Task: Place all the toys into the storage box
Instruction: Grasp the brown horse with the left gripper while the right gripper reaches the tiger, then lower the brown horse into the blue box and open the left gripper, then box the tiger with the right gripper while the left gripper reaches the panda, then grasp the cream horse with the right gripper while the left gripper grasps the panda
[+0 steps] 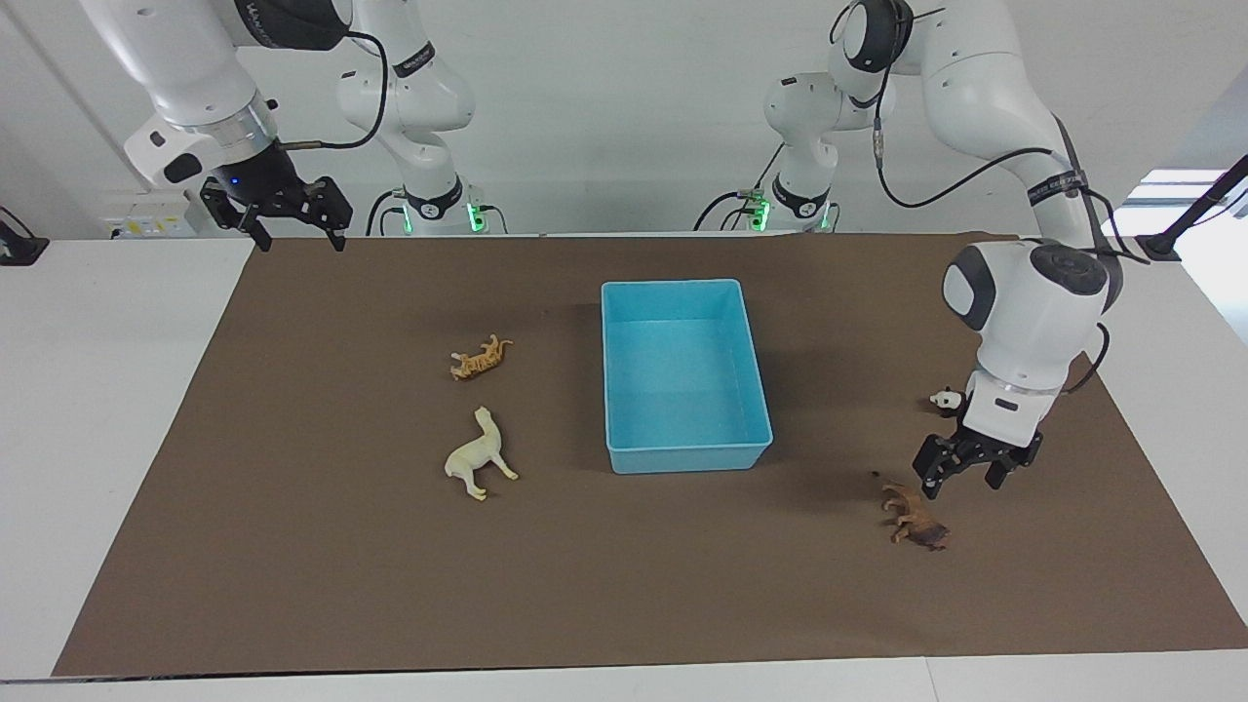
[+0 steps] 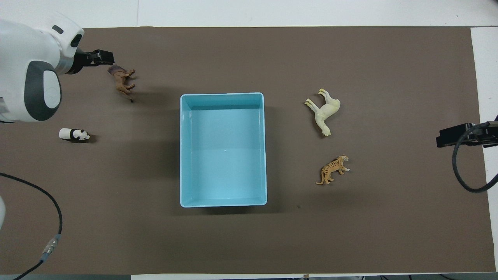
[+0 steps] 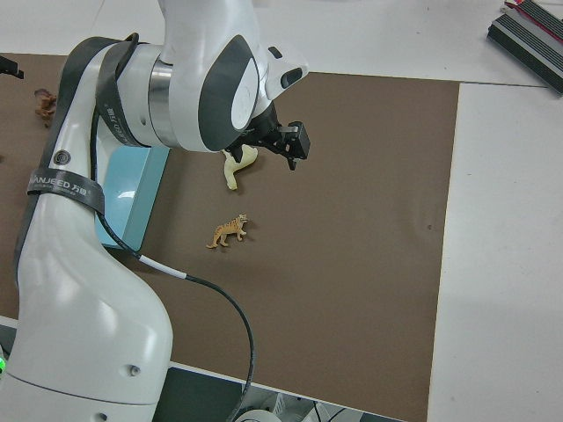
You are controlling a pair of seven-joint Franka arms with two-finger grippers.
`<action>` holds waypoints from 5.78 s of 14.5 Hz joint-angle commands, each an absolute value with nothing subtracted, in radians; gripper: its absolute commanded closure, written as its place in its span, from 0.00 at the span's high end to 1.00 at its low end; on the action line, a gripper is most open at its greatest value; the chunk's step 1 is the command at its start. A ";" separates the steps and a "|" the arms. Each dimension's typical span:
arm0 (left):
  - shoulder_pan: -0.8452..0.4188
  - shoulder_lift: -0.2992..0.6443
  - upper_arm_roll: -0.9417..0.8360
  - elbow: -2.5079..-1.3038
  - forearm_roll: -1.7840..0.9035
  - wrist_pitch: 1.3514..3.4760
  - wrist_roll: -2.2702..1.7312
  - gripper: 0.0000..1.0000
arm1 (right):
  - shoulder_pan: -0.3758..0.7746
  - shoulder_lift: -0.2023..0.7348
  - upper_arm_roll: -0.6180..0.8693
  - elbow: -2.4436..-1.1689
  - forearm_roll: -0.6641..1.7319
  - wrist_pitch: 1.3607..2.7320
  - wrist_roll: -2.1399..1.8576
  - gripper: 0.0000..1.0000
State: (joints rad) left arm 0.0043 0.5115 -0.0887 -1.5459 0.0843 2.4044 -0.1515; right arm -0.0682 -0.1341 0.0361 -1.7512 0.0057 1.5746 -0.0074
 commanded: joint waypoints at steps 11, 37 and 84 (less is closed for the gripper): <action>-0.006 0.575 -0.080 -1.641 0.115 2.556 -0.166 1.00 | 0.173 0.112 0.052 -1.927 0.093 2.052 1.036 1.00; -0.106 0.562 -0.066 -1.476 0.104 2.246 -0.371 0.33 | 0.207 0.060 0.052 -2.384 0.224 2.341 1.077 1.00; 0.199 0.135 0.069 -2.125 -0.026 2.387 -0.942 1.00 | 0.264 0.199 0.046 -1.789 0.172 2.114 0.979 1.00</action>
State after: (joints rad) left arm 0.1724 0.1720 0.0788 -2.0696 -0.0193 2.3429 -0.8848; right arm 0.3321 0.2026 0.0353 -1.7830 0.1877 2.1363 1.0628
